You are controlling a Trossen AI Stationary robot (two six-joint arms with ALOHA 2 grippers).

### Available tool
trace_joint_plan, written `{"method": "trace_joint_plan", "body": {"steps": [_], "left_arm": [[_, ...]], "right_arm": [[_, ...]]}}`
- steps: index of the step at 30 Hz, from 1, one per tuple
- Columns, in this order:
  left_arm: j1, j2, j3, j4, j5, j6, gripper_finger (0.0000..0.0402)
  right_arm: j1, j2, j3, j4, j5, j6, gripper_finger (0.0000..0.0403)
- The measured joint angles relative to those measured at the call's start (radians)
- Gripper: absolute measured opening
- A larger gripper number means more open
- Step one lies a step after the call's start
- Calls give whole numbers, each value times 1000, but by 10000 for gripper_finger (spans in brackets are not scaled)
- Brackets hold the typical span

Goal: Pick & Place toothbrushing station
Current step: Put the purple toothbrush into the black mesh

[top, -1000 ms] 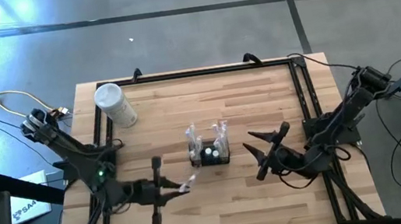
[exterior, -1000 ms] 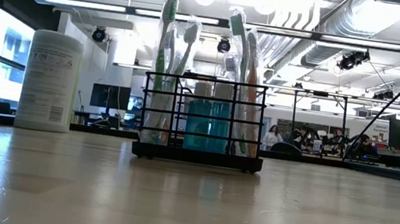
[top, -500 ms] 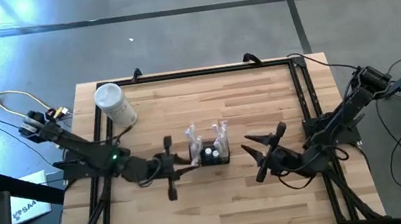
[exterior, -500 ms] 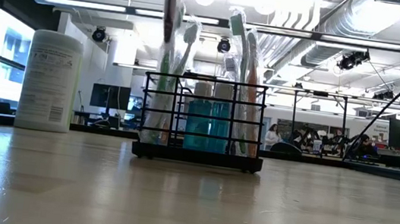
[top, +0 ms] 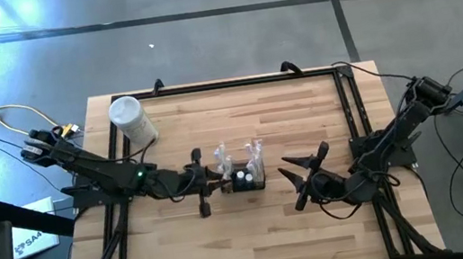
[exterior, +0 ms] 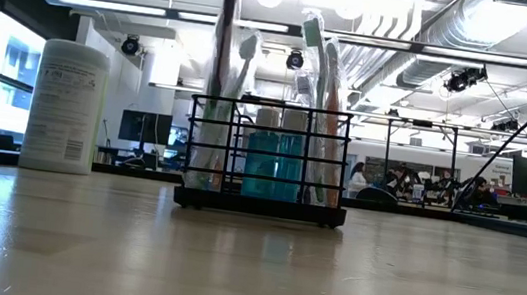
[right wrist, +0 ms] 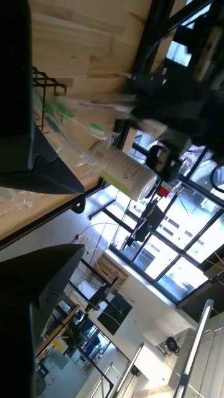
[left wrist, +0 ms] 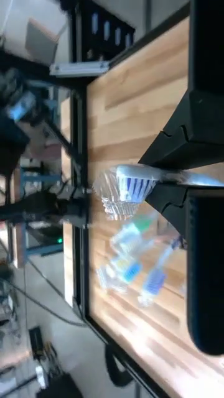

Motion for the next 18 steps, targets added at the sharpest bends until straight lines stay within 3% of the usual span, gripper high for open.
{"method": "trace_joint_plan", "body": {"steps": [18], "left_arm": [[56,-1,-257,301,18,-155,17]], "right_arm": [[0,0,0,2,-83,24,132]]}}
